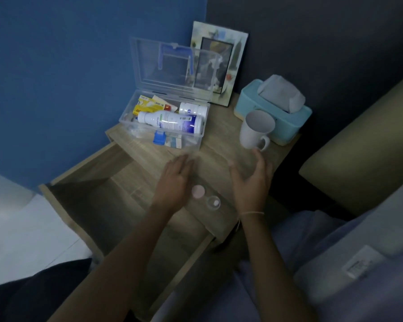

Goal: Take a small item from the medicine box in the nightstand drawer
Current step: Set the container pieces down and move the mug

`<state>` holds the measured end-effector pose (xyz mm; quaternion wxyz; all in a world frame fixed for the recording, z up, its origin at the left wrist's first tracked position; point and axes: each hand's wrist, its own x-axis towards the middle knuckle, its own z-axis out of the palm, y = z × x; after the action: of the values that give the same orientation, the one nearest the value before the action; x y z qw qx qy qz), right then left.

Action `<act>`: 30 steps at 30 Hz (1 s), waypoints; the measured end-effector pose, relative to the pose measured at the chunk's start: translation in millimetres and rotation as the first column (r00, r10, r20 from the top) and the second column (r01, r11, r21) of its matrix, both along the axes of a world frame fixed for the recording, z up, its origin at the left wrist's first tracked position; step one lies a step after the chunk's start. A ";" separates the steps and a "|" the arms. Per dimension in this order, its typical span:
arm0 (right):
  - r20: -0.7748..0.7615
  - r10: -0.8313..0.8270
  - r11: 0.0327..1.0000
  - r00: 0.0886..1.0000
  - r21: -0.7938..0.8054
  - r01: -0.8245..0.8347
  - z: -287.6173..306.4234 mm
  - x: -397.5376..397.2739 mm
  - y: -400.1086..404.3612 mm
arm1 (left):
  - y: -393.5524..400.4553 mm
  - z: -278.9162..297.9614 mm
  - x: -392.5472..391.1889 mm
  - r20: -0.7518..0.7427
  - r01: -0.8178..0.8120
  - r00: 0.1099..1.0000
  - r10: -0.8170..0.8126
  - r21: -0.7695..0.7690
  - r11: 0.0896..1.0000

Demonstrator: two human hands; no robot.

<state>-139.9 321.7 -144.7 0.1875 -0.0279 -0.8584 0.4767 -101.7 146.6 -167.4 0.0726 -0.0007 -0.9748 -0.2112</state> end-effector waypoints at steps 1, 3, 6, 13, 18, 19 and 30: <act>0.008 -0.043 0.999 0.999 -0.010 0.043 5.7 -14.0 -1.2 | -4.4 -2.8 -7.1 0.018 -0.010 1.000 0.011 -0.013 1.000; -0.002 -0.126 0.992 0.992 -0.007 0.126 12.3 -39.5 -0.5 | -12.5 -10.1 -16.6 0.053 -0.042 0.998 0.044 -0.037 0.998; 0.077 -0.142 0.985 0.987 -0.083 0.148 12.8 -63.2 2.7 | -20.2 -22.3 -15.6 0.029 -0.071 0.997 0.072 -0.031 0.997; 0.228 -0.151 0.920 0.962 -0.324 0.221 1.7 -85.5 8.9 | -18.9 -32.1 -13.4 -0.046 -0.099 0.994 0.098 -0.040 0.994; 0.257 -0.130 0.884 0.958 -0.408 0.229 -1.4 -90.4 6.4 | -17.7 -29.2 -13.5 -0.037 -0.110 0.993 0.109 -0.022 0.994; 0.258 -0.134 0.875 0.957 -0.422 0.236 -1.7 -89.7 6.5 | -17.2 -28.6 -13.7 -0.034 -0.112 0.993 0.111 -0.028 0.993; 0.220 0.004 0.884 0.976 -0.456 0.099 -5.4 -28.1 1.0 | -17.0 -27.3 -13.1 0.029 -0.114 0.993 0.116 -0.070 0.991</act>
<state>-167.9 322.7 -150.1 0.0935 -0.1442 -0.7336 0.6575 -114.9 129.7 -194.7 0.0685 0.0565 -0.9809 -0.1732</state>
